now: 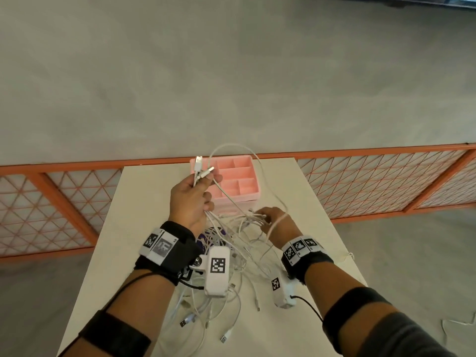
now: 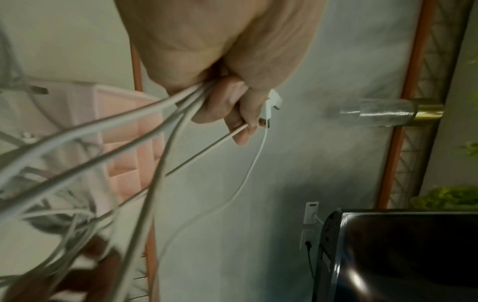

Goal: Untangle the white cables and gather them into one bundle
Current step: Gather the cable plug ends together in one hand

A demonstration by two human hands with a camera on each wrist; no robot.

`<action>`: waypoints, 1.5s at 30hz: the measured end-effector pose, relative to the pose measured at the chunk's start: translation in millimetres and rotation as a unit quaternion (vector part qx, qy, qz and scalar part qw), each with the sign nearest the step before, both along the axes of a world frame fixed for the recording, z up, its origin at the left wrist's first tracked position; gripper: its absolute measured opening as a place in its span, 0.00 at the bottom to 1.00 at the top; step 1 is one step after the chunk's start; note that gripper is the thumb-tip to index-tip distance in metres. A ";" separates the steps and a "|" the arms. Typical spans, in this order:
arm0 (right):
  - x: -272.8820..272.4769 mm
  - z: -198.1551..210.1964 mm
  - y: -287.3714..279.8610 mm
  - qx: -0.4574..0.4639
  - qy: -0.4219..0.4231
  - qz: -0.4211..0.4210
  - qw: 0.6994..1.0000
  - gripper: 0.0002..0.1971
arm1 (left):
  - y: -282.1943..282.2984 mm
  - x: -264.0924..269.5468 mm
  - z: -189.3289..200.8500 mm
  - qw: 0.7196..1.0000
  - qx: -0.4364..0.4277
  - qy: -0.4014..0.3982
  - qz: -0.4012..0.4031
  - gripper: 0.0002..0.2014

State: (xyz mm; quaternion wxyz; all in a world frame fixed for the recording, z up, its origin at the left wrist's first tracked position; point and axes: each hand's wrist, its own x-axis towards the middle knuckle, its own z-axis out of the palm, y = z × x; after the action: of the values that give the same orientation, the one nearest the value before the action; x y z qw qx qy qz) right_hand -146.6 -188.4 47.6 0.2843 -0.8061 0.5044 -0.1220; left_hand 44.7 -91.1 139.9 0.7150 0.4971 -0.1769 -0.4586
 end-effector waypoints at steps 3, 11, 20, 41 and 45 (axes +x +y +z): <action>-23.5 -19.5 2.3 0.057 0.025 -0.052 0.997 0.16 | 1.2 10.1 12.0 0.999 -0.030 0.022 0.023 0.07; -44.2 -37.9 0.3 0.102 0.073 -0.086 0.988 0.19 | -3.8 14.0 12.9 0.999 -0.020 0.027 0.012 0.06; 2.2 31.1 4.6 0.060 -0.169 0.022 0.984 0.08 | -13.1 -11.9 0.2 0.998 -0.001 0.008 -0.055 0.11; 46.6 105.3 11.0 0.121 -0.408 -0.002 0.905 0.08 | -20.0 -28.0 -24.3 0.994 -0.022 -0.103 -0.029 0.17; 44.9 99.6 9.5 0.133 -0.399 -0.052 0.906 0.06 | -19.7 -31.2 -29.2 0.990 -0.024 -0.139 0.026 0.13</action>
State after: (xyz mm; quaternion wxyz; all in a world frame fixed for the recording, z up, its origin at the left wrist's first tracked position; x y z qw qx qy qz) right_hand -101.7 -178.9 147.2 0.5600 -0.6171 0.4016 -0.3798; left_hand 13.5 -110.8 110.7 0.7068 0.5430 -0.2727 -0.3623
